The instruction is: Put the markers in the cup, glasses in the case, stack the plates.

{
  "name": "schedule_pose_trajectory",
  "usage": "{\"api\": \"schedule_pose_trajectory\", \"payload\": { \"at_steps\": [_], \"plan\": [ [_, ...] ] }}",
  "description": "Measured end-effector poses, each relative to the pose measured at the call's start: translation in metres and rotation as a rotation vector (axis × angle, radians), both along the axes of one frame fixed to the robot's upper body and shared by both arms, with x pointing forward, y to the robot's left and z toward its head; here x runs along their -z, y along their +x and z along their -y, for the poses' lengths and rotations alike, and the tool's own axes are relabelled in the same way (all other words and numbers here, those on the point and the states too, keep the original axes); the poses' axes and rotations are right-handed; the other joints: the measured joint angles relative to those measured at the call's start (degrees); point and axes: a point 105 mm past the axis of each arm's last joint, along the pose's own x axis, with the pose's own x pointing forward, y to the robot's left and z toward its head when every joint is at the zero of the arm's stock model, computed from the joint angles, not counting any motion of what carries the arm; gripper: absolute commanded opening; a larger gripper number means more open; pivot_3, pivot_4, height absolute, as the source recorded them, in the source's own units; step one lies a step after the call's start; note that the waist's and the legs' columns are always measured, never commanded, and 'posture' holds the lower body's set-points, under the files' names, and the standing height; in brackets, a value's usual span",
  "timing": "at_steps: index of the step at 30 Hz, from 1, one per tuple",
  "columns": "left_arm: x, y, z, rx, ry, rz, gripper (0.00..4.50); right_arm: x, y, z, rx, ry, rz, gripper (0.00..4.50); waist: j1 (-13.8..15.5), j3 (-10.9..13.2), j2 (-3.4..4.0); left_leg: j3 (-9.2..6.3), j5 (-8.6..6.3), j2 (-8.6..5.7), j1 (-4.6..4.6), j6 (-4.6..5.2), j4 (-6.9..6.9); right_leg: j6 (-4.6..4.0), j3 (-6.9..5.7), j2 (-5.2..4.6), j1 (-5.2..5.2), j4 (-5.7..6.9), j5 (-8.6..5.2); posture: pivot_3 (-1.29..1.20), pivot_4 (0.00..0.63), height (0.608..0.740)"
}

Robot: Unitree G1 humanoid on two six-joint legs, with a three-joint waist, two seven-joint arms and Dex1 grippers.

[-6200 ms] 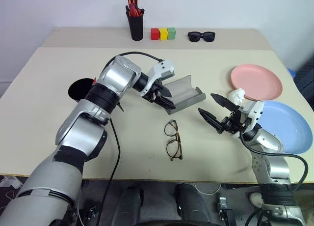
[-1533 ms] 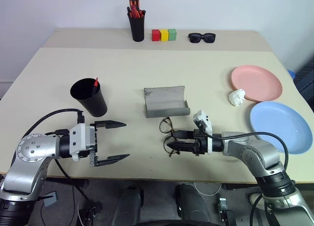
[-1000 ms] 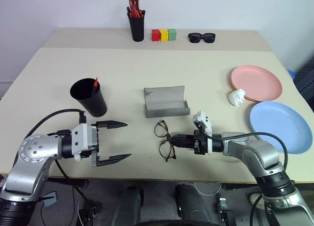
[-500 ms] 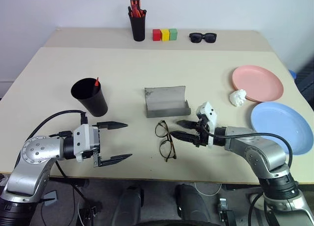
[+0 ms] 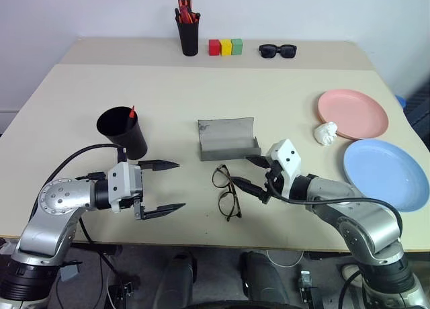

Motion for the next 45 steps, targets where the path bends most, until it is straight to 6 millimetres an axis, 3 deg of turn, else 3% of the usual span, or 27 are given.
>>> {"api": "schedule_pose_trajectory", "payload": {
  "at_steps": [6,11,18,25,35,45],
  "plan": [
    [-0.001,0.004,0.002,0.021,-0.005,0.009,4.5,0.004,-0.005,-0.002,-0.139,-0.167,0.227,3.89,-0.12,0.0,-0.01,0.0,0.0,0.0,0.01,0.0,0.02,0.0,-0.01,0.0,-0.01,0.02,0.0,0.0,0.15,0.74],
    [0.003,0.007,0.003,0.026,-0.008,-0.009,4.5,0.008,-0.003,0.002,-0.206,-0.244,0.299,3.89,-0.06,0.01,-0.01,0.0,0.0,0.0,0.0,0.0,0.01,0.0,-0.01,0.0,-0.01,0.02,0.01,0.0,0.15,0.74],
    [0.0,0.009,0.003,0.035,-0.008,0.015,4.5,-0.002,0.008,-0.013,-0.301,-0.295,0.485,3.89,-0.19,0.01,-0.01,-0.01,0.0,0.0,0.02,0.0,-0.02,0.01,-0.02,0.01,-0.01,0.03,0.01,0.0,0.15,0.74],
    [0.001,0.009,0.003,0.035,-0.005,0.013,4.5,0.009,0.007,-0.026,-0.399,-0.322,0.562,3.89,-0.16,0.01,-0.01,-0.01,0.0,0.0,0.03,0.0,0.0,0.01,-0.01,0.01,0.01,0.04,0.02,0.0,0.15,0.74],
    [0.001,0.009,0.002,0.035,-0.002,0.014,4.5,0.023,0.006,-0.03,-0.486,-0.434,0.621,3.89,-0.22,0.01,-0.01,-0.01,0.0,0.0,0.08,0.0,-0.01,0.02,-0.01,0.01,0.02,0.07,0.02,0.0,0.15,0.74],
    [0.001,0.011,0.001,0.031,0.011,0.033,4.5,0.027,0.019,-0.017,-0.483,-0.553,0.703,3.89,-0.03,0.0,-0.01,-0.01,0.0,-0.01,0.25,0.0,0.03,0.0,-0.01,0.01,0.23,0.06,0.01,0.0,0.15,0.74]
  ]
}}
